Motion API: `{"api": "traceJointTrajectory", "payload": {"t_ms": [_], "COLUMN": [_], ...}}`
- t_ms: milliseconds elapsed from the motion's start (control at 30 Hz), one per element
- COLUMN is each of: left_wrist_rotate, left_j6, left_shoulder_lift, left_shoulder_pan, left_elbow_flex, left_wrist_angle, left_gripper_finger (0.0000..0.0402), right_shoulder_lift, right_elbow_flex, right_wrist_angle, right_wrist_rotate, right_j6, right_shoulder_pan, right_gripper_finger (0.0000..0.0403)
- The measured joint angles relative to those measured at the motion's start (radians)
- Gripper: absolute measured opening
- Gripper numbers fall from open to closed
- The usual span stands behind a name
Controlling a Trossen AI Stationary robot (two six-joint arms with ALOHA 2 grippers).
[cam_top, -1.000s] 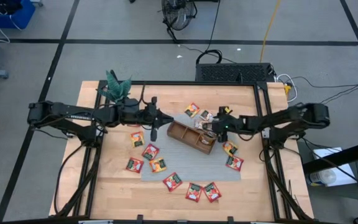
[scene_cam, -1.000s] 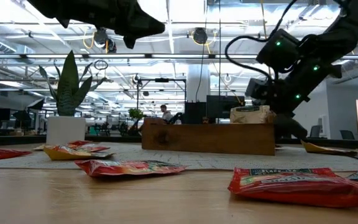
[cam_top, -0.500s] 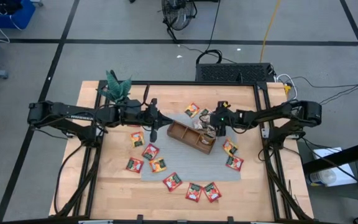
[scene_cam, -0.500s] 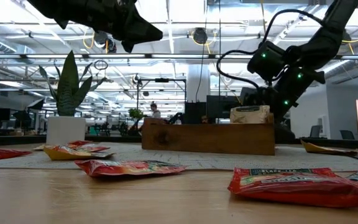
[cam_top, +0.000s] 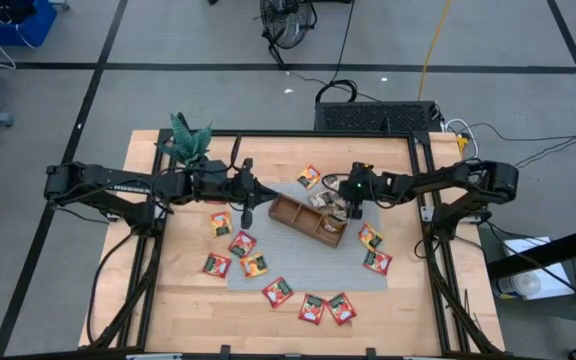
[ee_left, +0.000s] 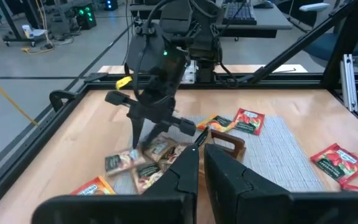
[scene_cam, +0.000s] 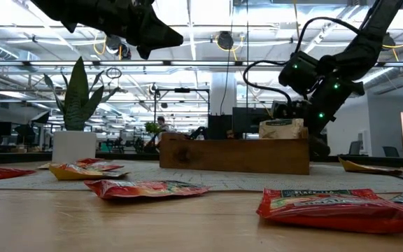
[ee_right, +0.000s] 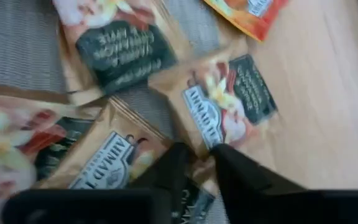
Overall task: Pick & Place Tea
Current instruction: Put the brown tea into the right part of the wooden organizer
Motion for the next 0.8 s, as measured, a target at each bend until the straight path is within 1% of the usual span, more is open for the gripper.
{"api": "traceJointTrajectory", "payload": {"t_ms": [67,167,333,433,667,733,800], "left_wrist_rotate": [0.0,0.0,0.0,0.0,0.0,0.0,0.0], "left_j6": [0.0,0.0,0.0,-0.001,-0.004,-0.004,-0.004], "left_shoulder_lift": [0.0,0.0,0.0,0.0,0.0,0.0,0.0], "left_shoulder_pan": [0.0,0.0,0.0,0.0,0.0,0.0,0.0], "left_elbow_flex": [0.0,0.0,0.0,0.0,0.0,0.0,0.0], "left_wrist_angle": [0.0,0.0,0.001,0.0,0.0,0.0,0.0], "left_gripper_finger": [0.0031,0.0031,0.0031,0.0031,0.0031,0.0031,0.0031], "right_shoulder_lift": [0.0,0.0,-0.046,-0.113,-0.285,-0.329,-0.374], "right_elbow_flex": [0.0,0.0,-0.004,-0.003,-0.003,-0.003,-0.01], "right_wrist_angle": [-0.002,-0.005,-0.011,-0.005,-0.005,-0.005,0.004], "right_wrist_rotate": [0.011,0.016,0.048,0.071,0.068,0.054,-0.015], "right_j6": [0.012,0.015,0.005,0.0,0.038,0.066,0.097], "right_shoulder_pan": [-0.003,-0.003,0.032,0.062,0.131,0.147,0.158], "right_gripper_finger": [0.0018,0.0005,0.0001,0.0001,0.0,0.0,0.0]}}
